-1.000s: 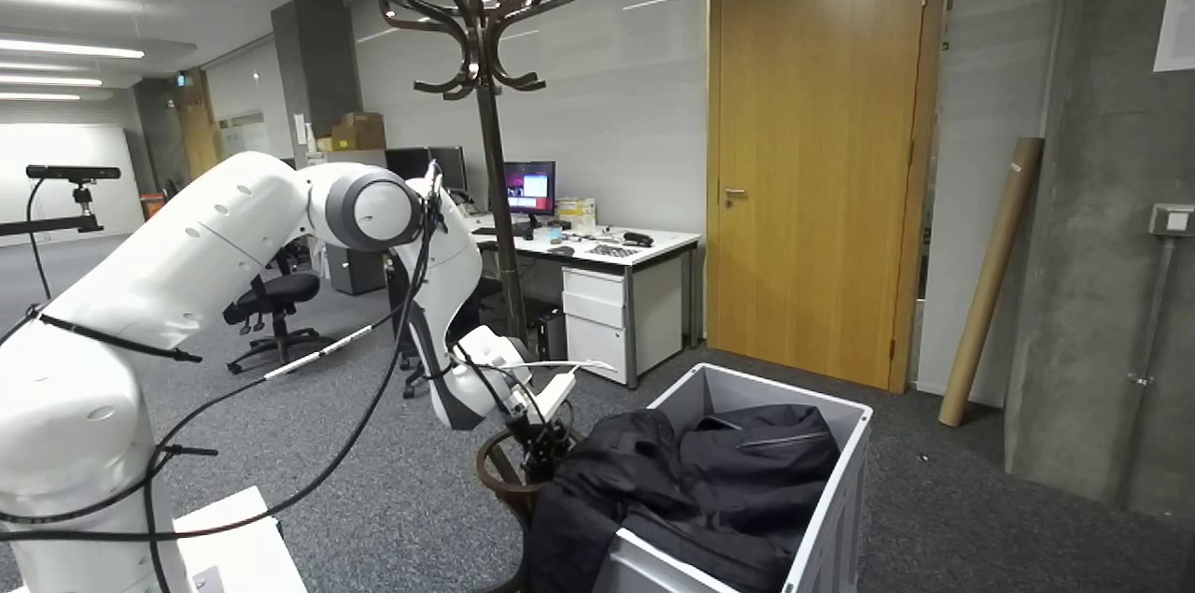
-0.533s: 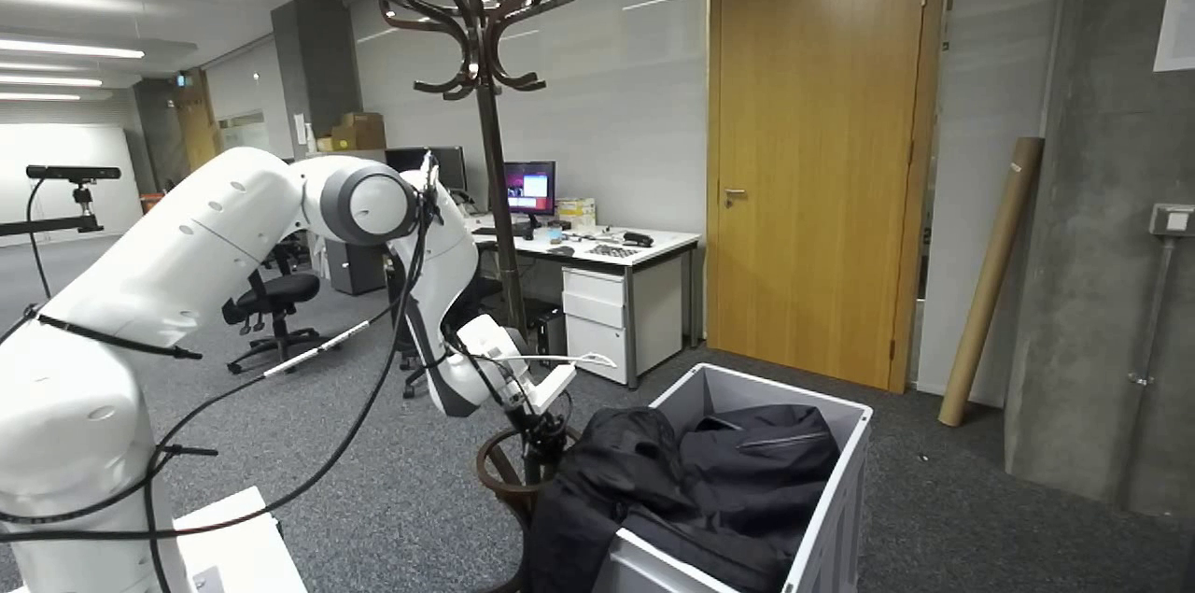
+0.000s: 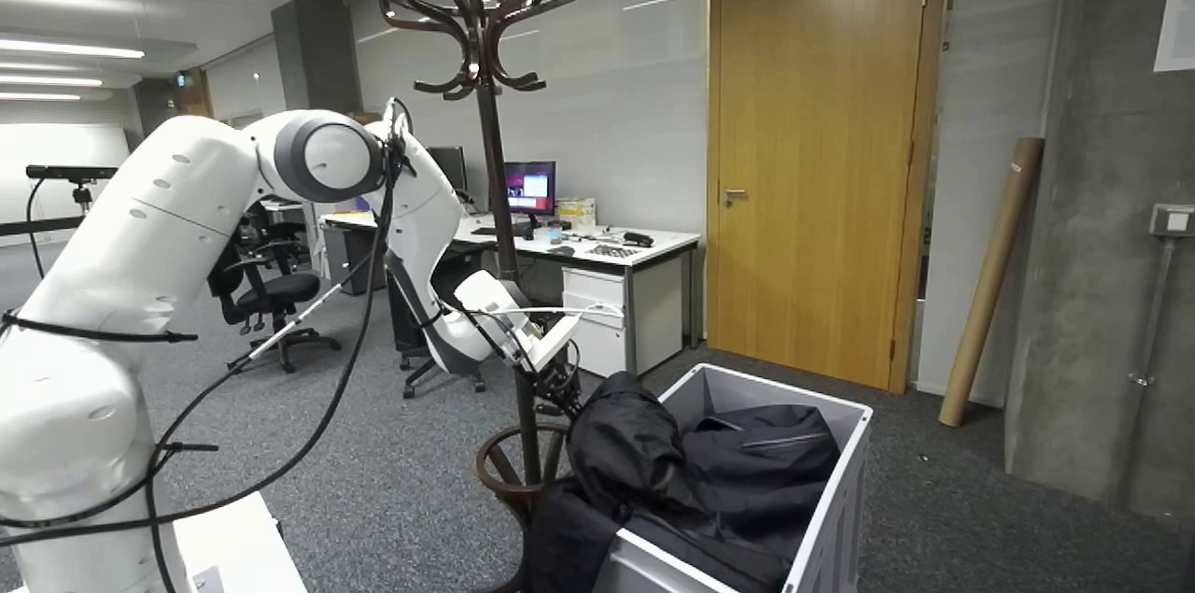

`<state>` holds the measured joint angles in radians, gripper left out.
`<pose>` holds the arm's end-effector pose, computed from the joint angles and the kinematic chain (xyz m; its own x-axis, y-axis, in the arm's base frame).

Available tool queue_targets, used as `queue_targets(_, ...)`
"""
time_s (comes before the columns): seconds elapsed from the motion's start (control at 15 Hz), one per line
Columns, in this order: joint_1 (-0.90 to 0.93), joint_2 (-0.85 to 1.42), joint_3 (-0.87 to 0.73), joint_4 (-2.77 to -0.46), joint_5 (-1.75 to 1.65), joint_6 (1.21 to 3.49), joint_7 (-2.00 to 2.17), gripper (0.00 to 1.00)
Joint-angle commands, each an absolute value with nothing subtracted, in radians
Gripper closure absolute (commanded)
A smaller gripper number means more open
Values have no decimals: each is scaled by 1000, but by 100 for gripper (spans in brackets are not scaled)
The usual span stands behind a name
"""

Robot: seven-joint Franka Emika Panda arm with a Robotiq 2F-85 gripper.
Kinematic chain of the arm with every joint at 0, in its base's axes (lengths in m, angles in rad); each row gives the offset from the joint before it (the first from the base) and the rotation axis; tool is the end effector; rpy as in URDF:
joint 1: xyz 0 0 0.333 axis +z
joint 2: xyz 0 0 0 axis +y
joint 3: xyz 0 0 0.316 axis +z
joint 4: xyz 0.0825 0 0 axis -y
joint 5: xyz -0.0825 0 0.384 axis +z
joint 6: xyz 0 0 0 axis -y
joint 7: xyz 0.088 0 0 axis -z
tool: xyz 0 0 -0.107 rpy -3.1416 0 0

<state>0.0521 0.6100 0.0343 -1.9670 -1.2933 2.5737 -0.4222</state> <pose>0.5978 0.0677 0.1512 0.0383 0.8676 -0.4958 0.9298 0.1508 0.3357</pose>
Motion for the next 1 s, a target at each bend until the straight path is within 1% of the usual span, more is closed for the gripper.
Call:
queue_targets(0.0,54,463,-15,-2063,-1379,2517,-294,98)
queue_targets(0.2,20,449,-50,-2051,-1422,2491,-192,98)
queue_targets(0.4,-16,502,-87,-1999,-1438,2482,-52,98)
queue_targets(0.73,-102,633,-77,-1884,-1293,2512,69,98)
queue_targets(0.93,-118,701,-69,-1797,-1165,2529,106,98)
